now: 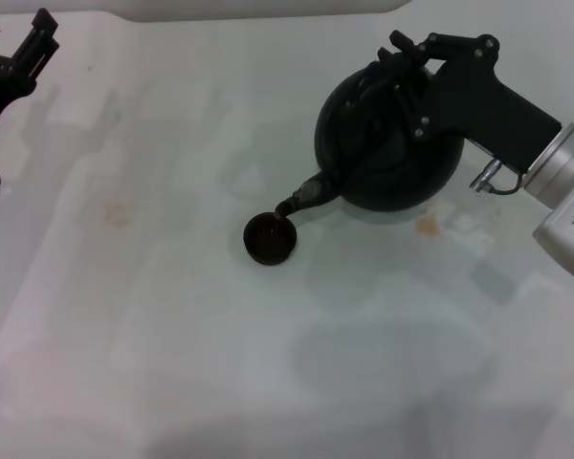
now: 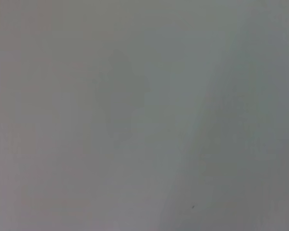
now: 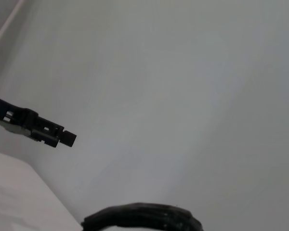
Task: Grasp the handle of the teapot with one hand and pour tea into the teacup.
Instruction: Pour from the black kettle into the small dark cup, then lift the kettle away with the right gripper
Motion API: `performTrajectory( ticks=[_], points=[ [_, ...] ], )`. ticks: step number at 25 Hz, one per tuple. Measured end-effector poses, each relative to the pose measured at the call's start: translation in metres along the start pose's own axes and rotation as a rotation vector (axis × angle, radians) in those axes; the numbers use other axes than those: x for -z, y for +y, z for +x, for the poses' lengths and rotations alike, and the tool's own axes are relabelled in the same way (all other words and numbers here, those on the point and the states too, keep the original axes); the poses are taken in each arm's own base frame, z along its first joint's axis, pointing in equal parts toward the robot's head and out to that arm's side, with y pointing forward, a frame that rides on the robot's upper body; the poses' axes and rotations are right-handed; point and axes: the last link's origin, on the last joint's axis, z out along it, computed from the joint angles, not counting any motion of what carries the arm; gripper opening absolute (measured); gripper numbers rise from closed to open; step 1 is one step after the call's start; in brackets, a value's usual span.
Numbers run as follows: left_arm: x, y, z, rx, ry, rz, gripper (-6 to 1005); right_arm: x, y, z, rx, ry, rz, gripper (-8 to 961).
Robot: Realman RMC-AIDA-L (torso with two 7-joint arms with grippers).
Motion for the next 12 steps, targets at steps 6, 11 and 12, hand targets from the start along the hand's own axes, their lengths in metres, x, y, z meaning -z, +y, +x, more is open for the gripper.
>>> performTrajectory(
  ticks=[6, 11, 12],
  points=[
    [0.0002, -0.0001, 0.0, 0.0, 0.0, 0.0, 877, -0.0022, 0.0012, -0.002, 0.056, -0.009, -0.008, 116],
    [-0.0001, 0.0004, 0.0001, 0.004, 0.001, -0.002, 877, -0.0027, 0.0011, -0.0024, 0.095, -0.011, -0.007, 117],
    [-0.0002, 0.0004, 0.0001, 0.01, 0.001, -0.003, 877, -0.0027, 0.0011, -0.0023, 0.103, -0.01, -0.007, 117]
  ],
)
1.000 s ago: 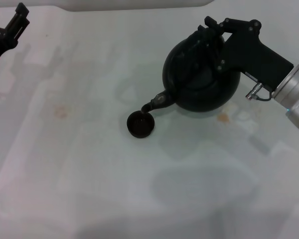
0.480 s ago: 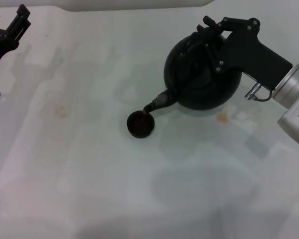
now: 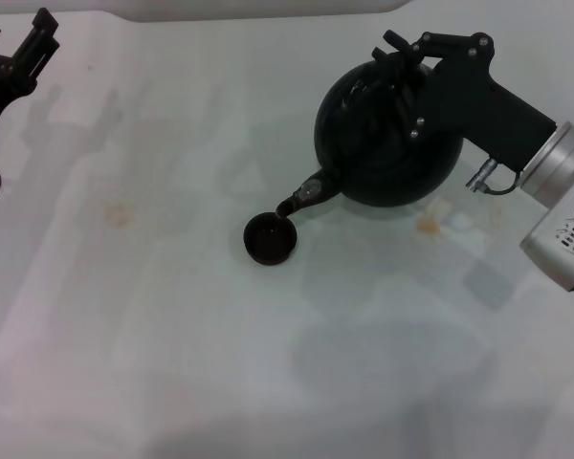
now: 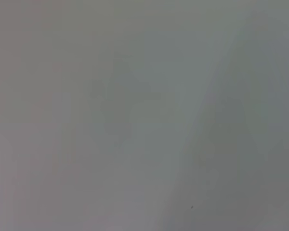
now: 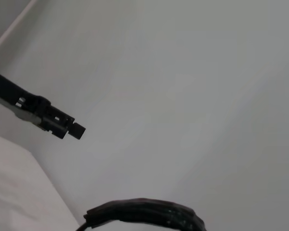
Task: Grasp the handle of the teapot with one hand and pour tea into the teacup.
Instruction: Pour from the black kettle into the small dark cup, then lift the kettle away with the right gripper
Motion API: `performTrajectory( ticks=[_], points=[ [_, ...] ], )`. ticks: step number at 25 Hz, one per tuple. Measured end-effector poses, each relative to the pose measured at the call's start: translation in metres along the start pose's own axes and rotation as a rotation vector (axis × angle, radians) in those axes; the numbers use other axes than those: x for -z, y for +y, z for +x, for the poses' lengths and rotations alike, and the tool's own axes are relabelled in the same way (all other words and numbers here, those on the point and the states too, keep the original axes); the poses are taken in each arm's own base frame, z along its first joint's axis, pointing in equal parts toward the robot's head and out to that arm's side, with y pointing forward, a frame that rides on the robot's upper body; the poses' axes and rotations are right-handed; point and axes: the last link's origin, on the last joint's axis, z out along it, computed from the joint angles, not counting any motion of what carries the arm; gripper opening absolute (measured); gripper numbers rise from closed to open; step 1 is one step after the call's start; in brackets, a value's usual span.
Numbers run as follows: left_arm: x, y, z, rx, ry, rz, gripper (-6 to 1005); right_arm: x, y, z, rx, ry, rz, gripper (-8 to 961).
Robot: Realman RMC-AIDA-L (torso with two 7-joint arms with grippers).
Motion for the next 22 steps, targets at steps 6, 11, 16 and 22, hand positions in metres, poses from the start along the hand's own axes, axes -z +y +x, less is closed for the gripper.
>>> performTrajectory(
  ticks=[6, 11, 16, 22],
  points=[
    [-0.0002, 0.0001, 0.0001, 0.017, 0.0, -0.001, 878, 0.0002, -0.0014, 0.0005, 0.028, 0.003, 0.006, 114],
    [0.0001, 0.0, -0.0001, 0.026, 0.0, 0.0, 877, -0.0003, -0.0018, 0.0017, 0.069, 0.011, 0.007, 108],
    [0.0011, -0.0008, -0.0002, 0.029, 0.0, 0.004, 877, -0.0011, -0.0014, 0.0013, 0.099, 0.011, 0.004, 110],
    [0.0015, -0.0013, -0.0002, 0.03, 0.001, 0.006, 878, -0.0016, -0.0008, 0.001, 0.121, 0.01, 0.001, 109]
  ],
)
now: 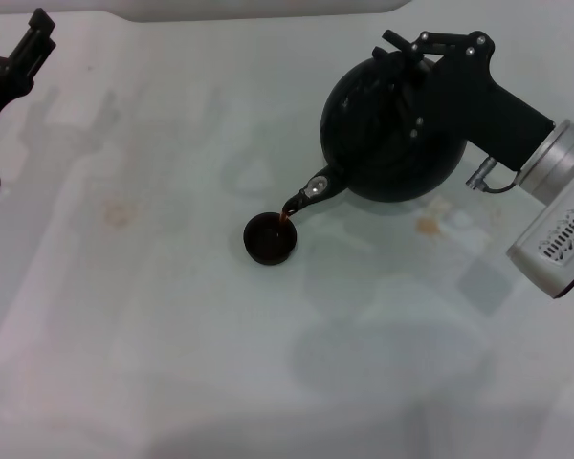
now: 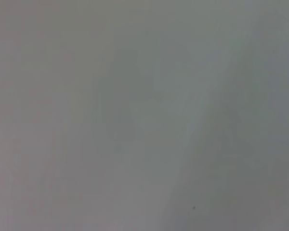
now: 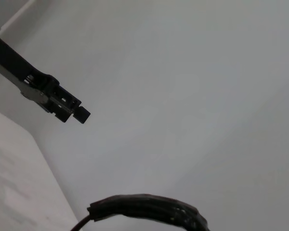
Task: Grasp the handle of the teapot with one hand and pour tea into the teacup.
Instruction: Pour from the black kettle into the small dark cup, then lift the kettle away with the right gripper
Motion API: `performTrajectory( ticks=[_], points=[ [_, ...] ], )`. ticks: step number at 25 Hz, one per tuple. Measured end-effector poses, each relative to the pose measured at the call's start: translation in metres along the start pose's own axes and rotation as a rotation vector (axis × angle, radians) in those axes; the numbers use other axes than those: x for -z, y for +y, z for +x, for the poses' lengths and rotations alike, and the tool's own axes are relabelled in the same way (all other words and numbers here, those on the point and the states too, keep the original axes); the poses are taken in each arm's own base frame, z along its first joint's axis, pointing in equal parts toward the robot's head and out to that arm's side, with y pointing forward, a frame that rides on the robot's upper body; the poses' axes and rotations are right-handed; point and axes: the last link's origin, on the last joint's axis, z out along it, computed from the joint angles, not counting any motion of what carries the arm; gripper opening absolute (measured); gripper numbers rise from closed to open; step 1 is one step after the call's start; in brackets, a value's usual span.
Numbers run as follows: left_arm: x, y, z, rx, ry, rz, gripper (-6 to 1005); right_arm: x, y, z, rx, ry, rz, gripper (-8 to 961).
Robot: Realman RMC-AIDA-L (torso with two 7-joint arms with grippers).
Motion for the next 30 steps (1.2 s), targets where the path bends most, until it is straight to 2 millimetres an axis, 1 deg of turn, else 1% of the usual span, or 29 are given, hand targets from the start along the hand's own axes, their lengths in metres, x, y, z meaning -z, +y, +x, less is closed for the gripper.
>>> performTrajectory(
  ticks=[30],
  points=[
    [0.0, 0.0004, -0.0003, -0.001, -0.002, -0.002, 877, -0.0008, 0.0003, 0.0001, 0.053, 0.002, -0.004, 104]
  ],
)
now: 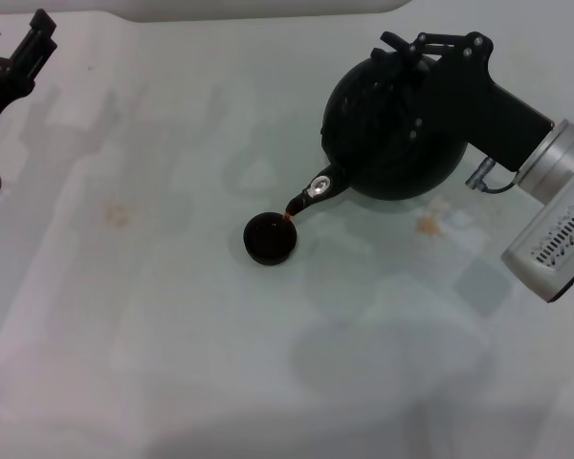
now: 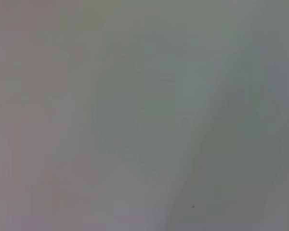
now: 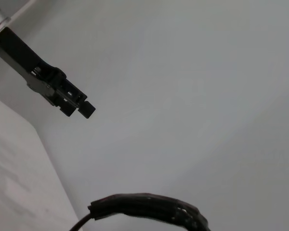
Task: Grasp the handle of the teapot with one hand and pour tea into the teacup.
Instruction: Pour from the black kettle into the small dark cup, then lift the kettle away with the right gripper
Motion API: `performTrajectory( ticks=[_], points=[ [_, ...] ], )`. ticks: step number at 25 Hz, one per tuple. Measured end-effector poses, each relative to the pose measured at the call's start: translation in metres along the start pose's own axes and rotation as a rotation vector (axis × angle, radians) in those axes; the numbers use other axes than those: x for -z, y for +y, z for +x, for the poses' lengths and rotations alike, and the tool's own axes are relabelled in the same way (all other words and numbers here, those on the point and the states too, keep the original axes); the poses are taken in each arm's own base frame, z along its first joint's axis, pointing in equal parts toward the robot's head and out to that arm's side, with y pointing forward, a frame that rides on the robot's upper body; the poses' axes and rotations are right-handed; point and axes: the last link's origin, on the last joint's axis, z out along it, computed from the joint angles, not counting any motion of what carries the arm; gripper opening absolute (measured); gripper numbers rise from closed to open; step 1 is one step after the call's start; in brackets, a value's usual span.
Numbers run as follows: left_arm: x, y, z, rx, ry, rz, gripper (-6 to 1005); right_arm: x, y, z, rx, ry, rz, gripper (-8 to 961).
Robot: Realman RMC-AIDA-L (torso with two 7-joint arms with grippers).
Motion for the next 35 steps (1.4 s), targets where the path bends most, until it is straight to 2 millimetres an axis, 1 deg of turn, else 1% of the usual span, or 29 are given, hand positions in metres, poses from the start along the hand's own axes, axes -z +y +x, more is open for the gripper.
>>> performTrajectory(
  ticks=[9, 13, 14, 15, 21, 26, 29, 32, 35],
  points=[
    [0.0, 0.0, 0.0, 0.0, 0.0, 0.0, 878, 0.0, 0.0, 0.0, -0.002, 0.0, 0.0, 104],
    [0.0, 0.0, 0.0, 0.0, 0.0, 0.0, 877, 0.0, 0.0, 0.0, -0.037, -0.001, 0.0, 104],
    [0.0, 0.0, 0.0, 0.0, 0.0, 0.0, 876, 0.0, 0.0, 0.0, -0.062, -0.002, 0.0, 104],
    [0.0, 0.0, 0.0, 0.0, 0.0, 0.0, 876, 0.001, 0.0, 0.0, -0.129, 0.0, -0.001, 104],
    [0.0, -0.001, 0.0, 0.0, -0.001, 0.002, 877, 0.003, 0.002, 0.001, -0.264, 0.002, -0.006, 103],
    [0.0, -0.001, 0.0, -0.001, -0.002, 0.003, 876, 0.002, 0.004, -0.002, -0.414, -0.006, -0.016, 104],
    [-0.001, 0.0, 0.0, -0.006, -0.006, 0.0, 876, 0.002, 0.0, -0.003, -0.546, -0.026, -0.003, 104],
    [-0.001, 0.0, 0.0, -0.008, -0.008, -0.002, 877, 0.005, -0.003, -0.001, -0.586, -0.024, 0.015, 103],
    [-0.001, 0.0, 0.0, -0.01, -0.009, -0.003, 877, 0.013, -0.008, 0.005, -0.638, -0.008, 0.064, 103]
  ],
)
